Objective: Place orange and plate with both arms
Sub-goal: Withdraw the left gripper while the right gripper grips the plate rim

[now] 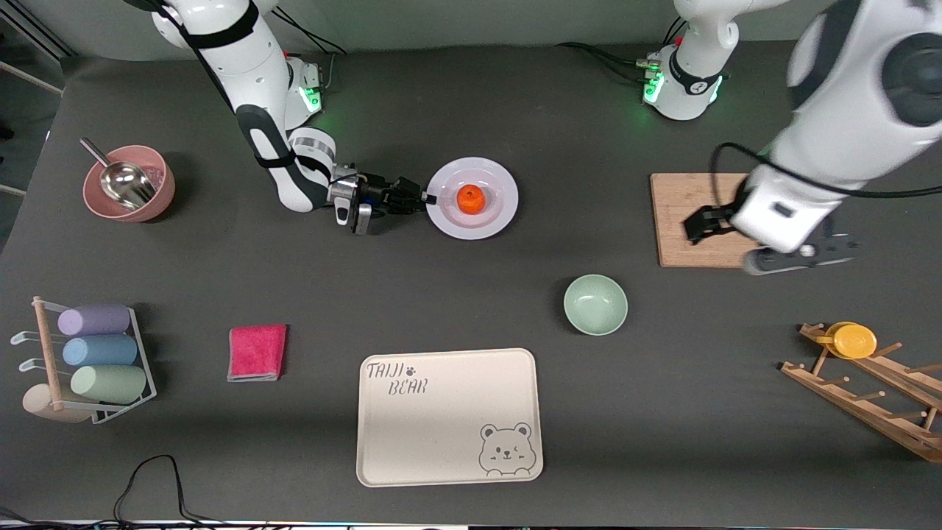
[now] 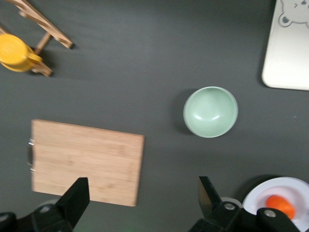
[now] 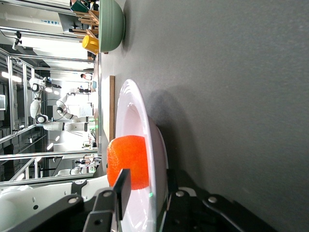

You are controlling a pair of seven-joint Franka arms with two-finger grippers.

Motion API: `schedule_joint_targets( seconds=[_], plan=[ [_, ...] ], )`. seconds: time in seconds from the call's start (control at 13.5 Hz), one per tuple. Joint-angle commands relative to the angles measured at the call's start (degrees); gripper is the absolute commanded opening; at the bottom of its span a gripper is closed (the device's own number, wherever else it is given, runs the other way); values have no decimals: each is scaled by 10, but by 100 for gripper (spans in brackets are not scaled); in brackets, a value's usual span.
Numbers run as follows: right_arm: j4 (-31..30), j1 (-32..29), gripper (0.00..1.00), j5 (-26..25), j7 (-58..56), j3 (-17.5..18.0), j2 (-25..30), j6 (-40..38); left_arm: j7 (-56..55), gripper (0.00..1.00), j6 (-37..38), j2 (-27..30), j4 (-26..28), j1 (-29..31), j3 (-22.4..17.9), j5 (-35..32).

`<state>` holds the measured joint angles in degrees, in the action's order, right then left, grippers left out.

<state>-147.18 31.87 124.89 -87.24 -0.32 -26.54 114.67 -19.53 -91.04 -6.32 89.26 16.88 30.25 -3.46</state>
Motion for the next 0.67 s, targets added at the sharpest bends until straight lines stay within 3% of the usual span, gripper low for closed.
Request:
schedule_joint_targets(
  seconds=[0.0,0.22,0.37,0.59],
  plan=[
    [9,5,19,28,-21,11,-11,5,126,100,19,41,16,86,6,30],
    [12,5,0,30,-21,14,-11,5,149,100,42,56,12,114,5,40],
    [13,3,0,30,-17,14,-7,2,166,100,67,66,11,146,6,64],
    [12,-18,0,25,14,11,26,-3,165,100,66,76,14,145,8,61]
  ],
)
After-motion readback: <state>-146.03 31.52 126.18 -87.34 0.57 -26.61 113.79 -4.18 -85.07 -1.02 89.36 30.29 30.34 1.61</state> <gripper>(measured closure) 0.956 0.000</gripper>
